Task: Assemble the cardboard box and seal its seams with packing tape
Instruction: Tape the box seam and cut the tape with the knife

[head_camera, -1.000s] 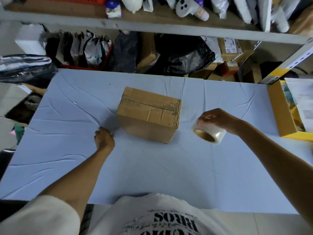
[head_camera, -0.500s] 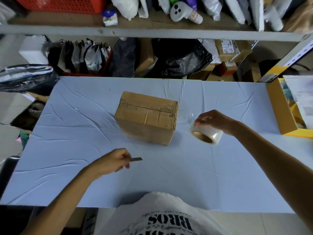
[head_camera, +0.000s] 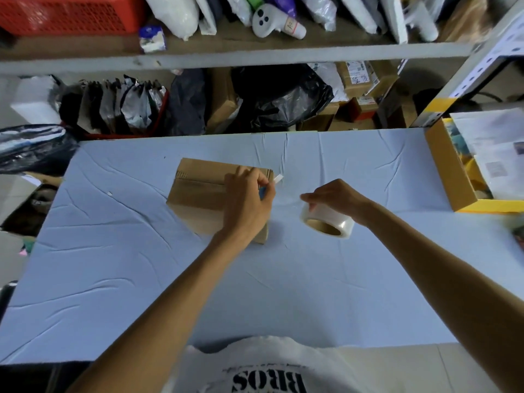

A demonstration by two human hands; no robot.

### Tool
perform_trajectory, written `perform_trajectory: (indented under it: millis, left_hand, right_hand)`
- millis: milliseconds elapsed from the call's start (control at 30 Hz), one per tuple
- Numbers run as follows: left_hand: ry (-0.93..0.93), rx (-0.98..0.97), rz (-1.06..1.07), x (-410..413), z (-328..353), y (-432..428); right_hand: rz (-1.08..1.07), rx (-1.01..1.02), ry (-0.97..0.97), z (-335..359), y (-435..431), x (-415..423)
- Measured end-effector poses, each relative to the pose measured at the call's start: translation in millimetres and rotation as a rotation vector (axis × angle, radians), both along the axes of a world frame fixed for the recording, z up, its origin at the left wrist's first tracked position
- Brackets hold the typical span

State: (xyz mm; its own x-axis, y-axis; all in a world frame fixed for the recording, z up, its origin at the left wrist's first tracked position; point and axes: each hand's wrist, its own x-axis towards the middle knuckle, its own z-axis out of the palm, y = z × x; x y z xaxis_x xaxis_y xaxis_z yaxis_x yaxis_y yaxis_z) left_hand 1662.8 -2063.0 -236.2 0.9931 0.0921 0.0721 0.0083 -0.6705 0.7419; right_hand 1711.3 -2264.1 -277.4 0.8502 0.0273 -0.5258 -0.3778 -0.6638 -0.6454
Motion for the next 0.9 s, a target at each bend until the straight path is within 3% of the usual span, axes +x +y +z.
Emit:
perform_trajectory:
  millis: [200, 333, 500, 900]
  left_hand:
    - [-0.050, 0.145, -0.025, 5, -2, -7]
    - [-0.068, 0.068, 0.054, -4, -5, -10]
    - [-0.072, 0.121, 0.184, -8, -17, -17]
    - [0.015, -0.089, 0.140, -1, -22, -24]
  right_hand:
    - [-0.003, 0.030, 0.013, -2, 6, -2]
    - [0.008, 0.034, 0.001, -3, 4, -4]
    - [0.041, 0.057, -0.005, -1, 1, -4]
    - [0.117, 0.021, -0.028, 5, -4, 2]
